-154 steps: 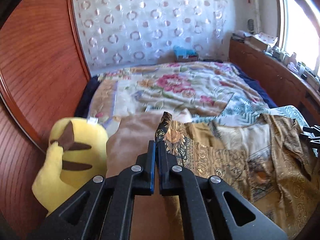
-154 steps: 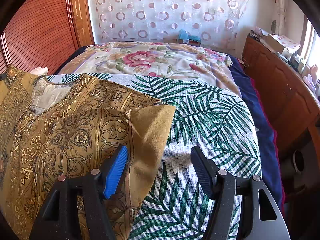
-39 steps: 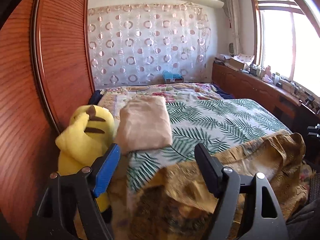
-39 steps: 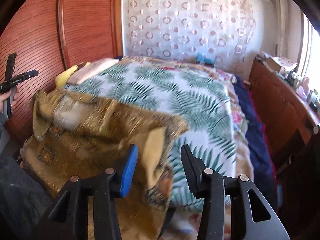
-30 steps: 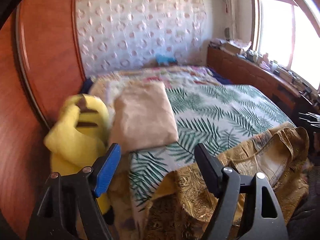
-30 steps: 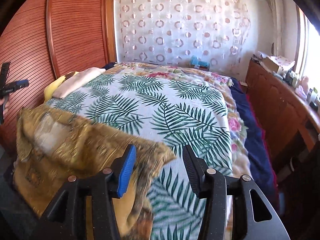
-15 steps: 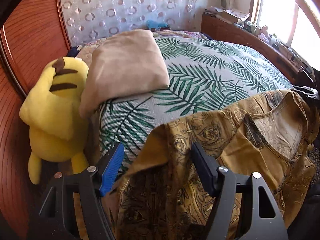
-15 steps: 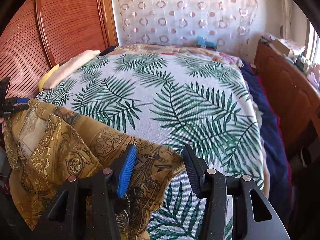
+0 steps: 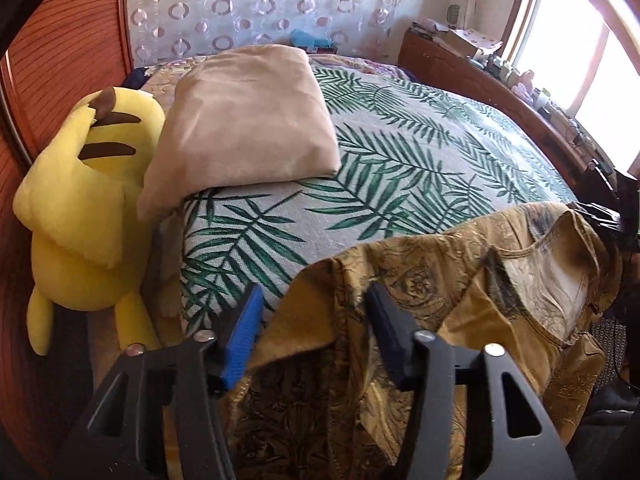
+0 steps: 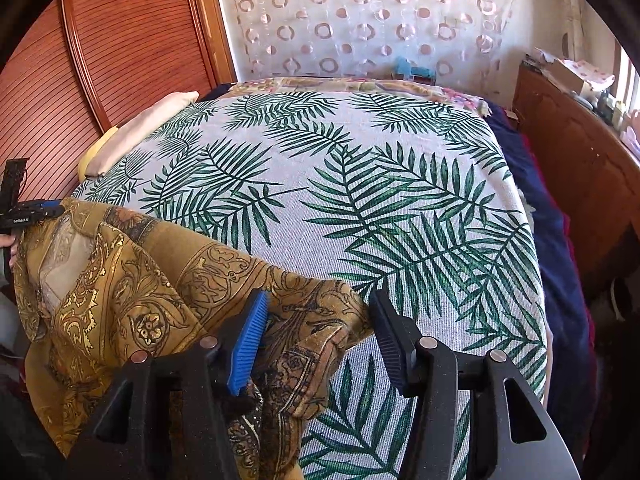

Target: Fold small clothes

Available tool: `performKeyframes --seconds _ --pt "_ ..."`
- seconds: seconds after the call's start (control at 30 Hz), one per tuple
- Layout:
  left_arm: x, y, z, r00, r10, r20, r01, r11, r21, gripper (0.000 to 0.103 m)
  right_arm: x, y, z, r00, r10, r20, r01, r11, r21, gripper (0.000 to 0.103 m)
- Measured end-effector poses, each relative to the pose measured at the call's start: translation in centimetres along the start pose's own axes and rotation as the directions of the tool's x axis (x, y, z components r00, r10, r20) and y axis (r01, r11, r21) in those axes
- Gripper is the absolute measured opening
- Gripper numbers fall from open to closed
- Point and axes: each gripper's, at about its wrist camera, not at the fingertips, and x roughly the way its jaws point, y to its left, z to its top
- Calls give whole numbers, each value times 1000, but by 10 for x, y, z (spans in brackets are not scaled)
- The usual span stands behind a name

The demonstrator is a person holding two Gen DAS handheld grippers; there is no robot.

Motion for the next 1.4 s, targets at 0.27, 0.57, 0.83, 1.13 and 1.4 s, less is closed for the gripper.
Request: performKeyframes --seconds 0.27,0.57,0.83,1.13,1.4 --pt "-1 -8 1 1000 -15 -14 15 999 29 30 1 7 0 999 -22 -27 21 1000 -21 55" --pt "-27 -27 -2 998 -2 58 -1 999 50 9 -13 18 -5 997 38 -62 -41 998 -53 13" --pt "-107 -48 -14 968 -44 247 24 996 82 8 -97 27 -4 990 16 137 -11 999 -41 10" --pt "-184 -65 -35 884 -59 464 20 996 87 8 -216 51 -14 921 3 388 32 996 -84 10" --pt "-224 -84 -22 813 -79 577 11 993 120 8 -273 62 -17 874 -10 486 69 992 -103 10"
